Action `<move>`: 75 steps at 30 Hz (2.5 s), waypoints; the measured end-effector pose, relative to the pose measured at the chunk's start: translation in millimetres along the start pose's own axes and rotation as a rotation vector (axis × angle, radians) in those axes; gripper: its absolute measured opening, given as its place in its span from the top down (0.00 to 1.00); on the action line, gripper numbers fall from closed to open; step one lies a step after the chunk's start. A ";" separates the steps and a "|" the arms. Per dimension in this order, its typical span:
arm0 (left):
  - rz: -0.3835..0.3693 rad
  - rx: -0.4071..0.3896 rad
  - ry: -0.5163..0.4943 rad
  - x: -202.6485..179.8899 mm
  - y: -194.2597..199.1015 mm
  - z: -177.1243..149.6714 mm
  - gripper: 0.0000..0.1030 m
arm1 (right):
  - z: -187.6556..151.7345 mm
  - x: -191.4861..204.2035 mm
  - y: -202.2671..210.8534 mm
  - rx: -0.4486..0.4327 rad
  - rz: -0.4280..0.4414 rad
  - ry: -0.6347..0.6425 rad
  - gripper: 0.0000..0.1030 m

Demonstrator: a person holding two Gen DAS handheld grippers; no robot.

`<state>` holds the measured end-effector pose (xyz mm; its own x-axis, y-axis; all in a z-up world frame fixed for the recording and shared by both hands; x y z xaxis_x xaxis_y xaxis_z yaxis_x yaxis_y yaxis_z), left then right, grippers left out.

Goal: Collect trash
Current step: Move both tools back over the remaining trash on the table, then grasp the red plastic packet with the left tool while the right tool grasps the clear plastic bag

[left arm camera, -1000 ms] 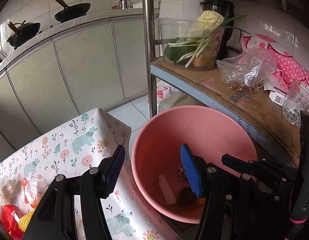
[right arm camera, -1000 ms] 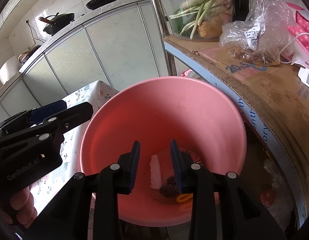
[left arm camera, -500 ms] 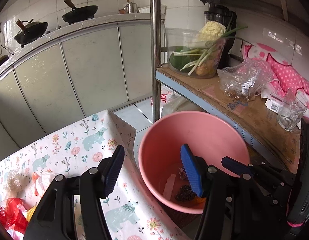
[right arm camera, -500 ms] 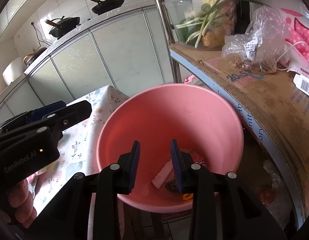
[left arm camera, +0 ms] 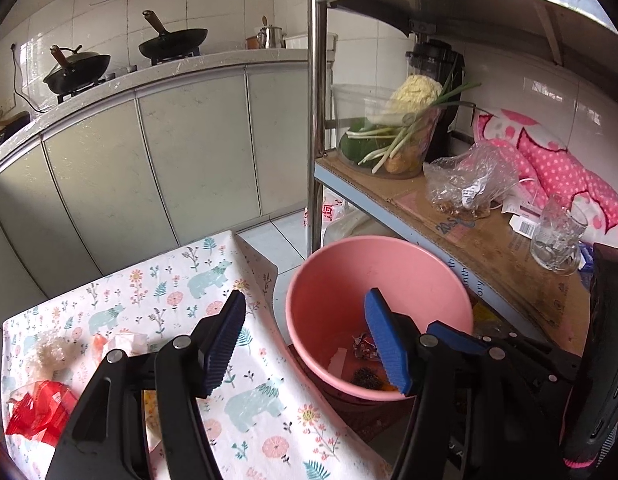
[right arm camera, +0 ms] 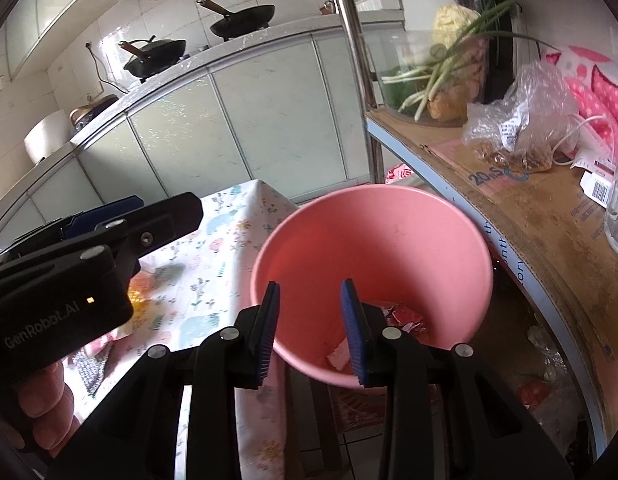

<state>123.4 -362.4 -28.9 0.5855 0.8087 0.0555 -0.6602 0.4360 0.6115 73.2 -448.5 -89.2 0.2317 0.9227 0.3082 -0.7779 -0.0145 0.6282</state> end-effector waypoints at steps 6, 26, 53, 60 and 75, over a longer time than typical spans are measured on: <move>0.012 -0.026 0.012 11.8 26.7 -4.8 0.39 | -5.4 24.0 17.0 -0.010 0.026 0.036 0.64; 0.083 -0.070 0.102 70.7 96.0 -37.4 0.36 | -32.6 111.0 47.4 -0.004 0.093 0.171 0.56; 0.228 0.060 0.232 239.9 162.9 -201.1 0.34 | -133.3 218.4 42.8 0.340 0.332 0.401 0.56; 0.209 0.108 0.254 260.0 143.7 -219.0 0.34 | -153.0 238.2 32.3 0.426 0.391 0.422 0.56; 0.112 0.064 0.239 254.2 97.1 -153.6 0.37 | -170.7 258.7 20.8 0.512 0.454 0.457 0.54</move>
<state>135.9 -53.8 -76.6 0.3776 0.9242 -0.0573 -0.6790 0.3184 0.6614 17.3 -144.3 -118.3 -0.3884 0.8486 0.3592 -0.3501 -0.4964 0.7944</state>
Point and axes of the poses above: each gripper's, at about its wrist camera, not at the fingertips, and y roughly against the way its jaws point, x to its left, z to its top, the point moved 6 cm from there along -y, roughly the way its jaws point, and after that the axes turned 4 degrees about -y, right-handed, at the moved point
